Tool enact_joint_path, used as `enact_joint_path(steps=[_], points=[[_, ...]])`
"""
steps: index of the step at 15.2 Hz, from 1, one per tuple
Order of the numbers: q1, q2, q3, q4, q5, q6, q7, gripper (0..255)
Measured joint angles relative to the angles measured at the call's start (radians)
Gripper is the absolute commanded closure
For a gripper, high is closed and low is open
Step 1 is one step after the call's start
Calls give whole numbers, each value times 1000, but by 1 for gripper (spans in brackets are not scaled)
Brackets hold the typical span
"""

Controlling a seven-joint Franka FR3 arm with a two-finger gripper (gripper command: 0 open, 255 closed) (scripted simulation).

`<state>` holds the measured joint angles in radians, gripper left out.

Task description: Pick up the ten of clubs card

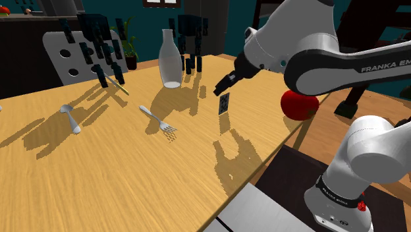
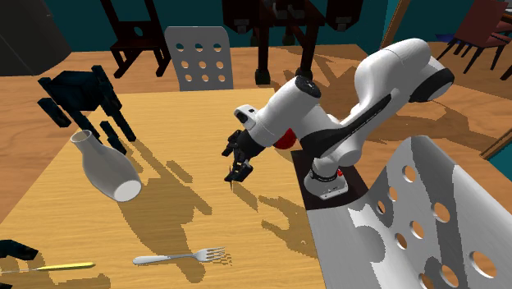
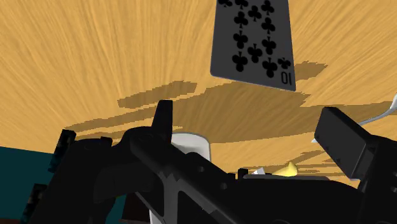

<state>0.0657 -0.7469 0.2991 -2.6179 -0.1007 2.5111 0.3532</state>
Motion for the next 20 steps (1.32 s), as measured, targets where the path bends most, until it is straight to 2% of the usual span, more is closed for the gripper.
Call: enact_joint_path(steps=[6,7,17,20], points=[[-12,20,25,-65,-11,93,27,0],[-13,20,26,-69,-11,98,29,255],[-13,21,27,-72,-11,104,30,255],[-8,11,17,-53,-8,74,19,255]])
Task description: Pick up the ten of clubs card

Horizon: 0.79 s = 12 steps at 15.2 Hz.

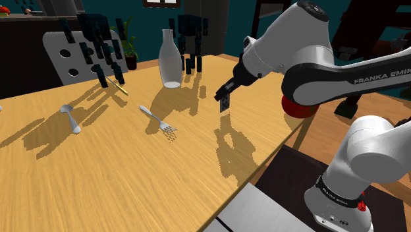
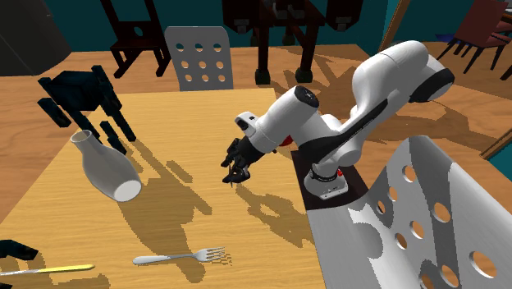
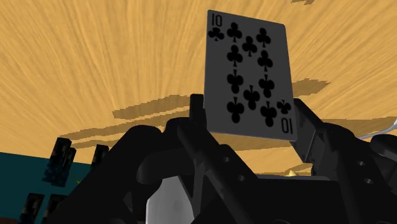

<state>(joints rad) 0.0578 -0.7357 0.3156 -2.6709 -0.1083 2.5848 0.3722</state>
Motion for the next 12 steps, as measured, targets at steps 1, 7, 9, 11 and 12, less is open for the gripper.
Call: enact_joint_path(steps=[1,7,9,11,12], points=[[2,-3,-3,11,2,-14,-3,255],[8,-11,-24,81,8,-93,-29,255],[12,-18,-27,101,10,-120,-33,255],[13,-20,-32,130,12,-150,-41,255],[13,-17,-34,147,13,-164,-44,255]])
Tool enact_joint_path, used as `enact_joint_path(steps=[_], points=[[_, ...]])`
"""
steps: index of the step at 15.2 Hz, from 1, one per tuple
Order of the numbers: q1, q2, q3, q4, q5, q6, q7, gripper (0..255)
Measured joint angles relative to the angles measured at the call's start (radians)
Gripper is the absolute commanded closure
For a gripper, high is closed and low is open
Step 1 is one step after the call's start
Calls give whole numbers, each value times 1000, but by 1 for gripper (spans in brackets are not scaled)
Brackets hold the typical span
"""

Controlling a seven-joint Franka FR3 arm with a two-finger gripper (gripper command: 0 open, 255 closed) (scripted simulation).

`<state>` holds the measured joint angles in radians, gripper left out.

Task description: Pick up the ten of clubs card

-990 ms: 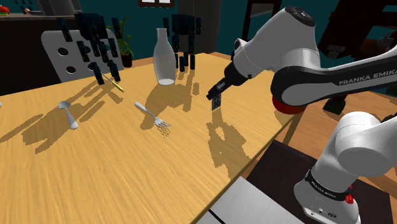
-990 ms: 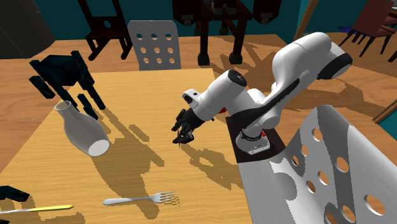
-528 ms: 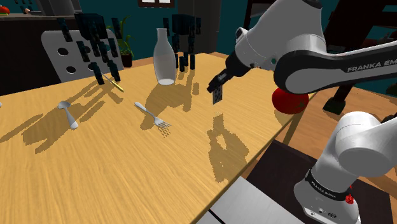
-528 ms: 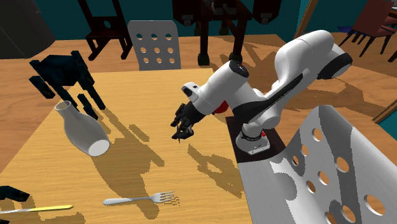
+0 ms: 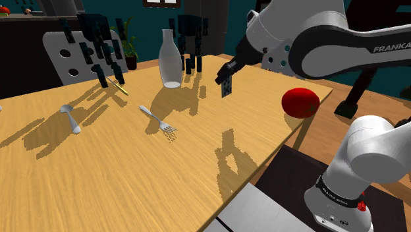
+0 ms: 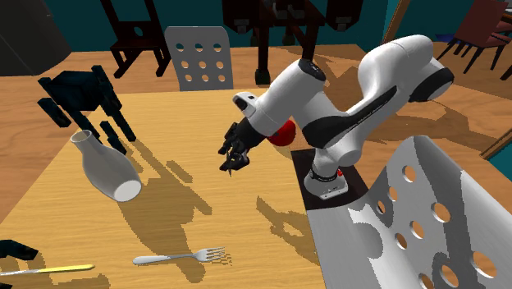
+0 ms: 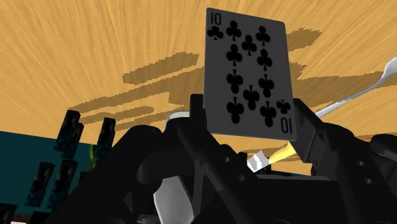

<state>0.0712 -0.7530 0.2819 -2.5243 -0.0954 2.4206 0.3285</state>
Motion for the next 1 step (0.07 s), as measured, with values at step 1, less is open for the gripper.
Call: enact_joint_path(steps=[1], points=[[0,0,-2,7,0,-7,-2,255]])
